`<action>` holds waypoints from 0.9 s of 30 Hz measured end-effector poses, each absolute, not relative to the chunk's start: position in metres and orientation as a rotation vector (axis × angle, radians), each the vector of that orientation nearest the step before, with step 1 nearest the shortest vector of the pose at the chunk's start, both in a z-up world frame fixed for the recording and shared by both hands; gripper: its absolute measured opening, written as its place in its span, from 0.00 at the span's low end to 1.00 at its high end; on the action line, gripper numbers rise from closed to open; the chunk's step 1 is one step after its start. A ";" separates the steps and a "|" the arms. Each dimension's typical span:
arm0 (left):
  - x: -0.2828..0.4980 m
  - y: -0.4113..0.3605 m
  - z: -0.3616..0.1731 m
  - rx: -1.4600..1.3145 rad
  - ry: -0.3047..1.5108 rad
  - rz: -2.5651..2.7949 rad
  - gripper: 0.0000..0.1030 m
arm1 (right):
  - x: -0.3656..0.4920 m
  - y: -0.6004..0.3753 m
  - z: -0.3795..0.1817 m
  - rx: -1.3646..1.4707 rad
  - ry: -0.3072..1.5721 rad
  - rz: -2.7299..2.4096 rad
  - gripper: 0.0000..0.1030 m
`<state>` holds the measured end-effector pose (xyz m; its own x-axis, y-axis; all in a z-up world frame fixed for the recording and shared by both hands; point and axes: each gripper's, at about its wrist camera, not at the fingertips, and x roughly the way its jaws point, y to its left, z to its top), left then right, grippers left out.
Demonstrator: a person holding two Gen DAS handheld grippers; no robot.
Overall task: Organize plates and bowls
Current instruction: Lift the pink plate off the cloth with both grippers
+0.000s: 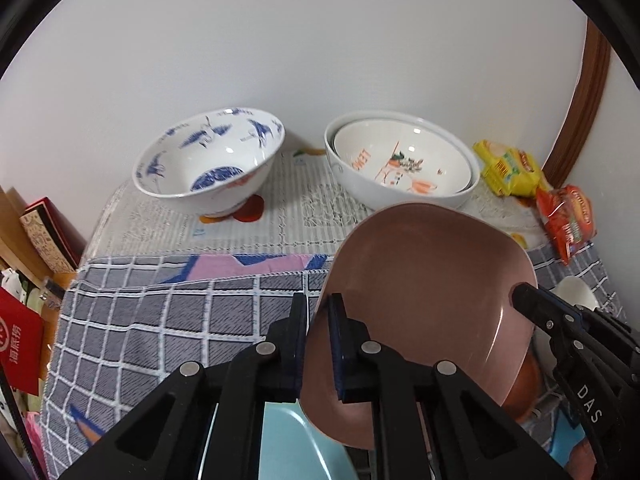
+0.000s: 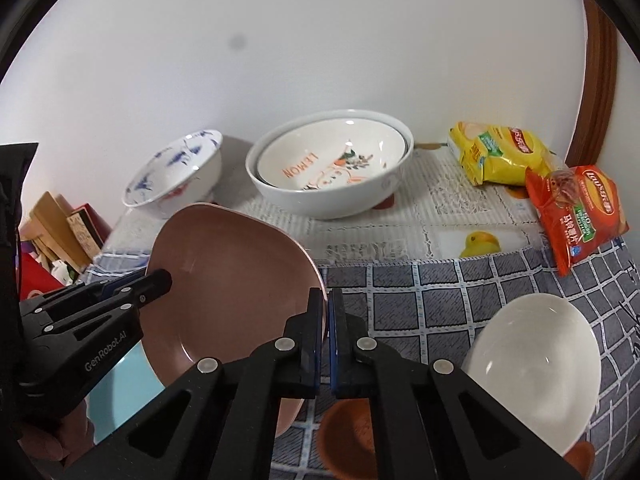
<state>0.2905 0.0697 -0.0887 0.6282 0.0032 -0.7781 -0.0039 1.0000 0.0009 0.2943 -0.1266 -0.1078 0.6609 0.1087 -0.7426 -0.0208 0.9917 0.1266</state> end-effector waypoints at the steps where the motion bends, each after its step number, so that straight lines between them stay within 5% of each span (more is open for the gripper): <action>1: 0.288 0.071 -0.085 -0.004 0.885 0.004 0.10 | 0.292 -0.126 -0.104 0.113 0.842 0.076 0.03; 27: 0.187 0.064 -0.055 -0.065 0.827 -0.041 0.10 | 0.189 -0.132 -0.072 0.191 0.800 0.088 0.03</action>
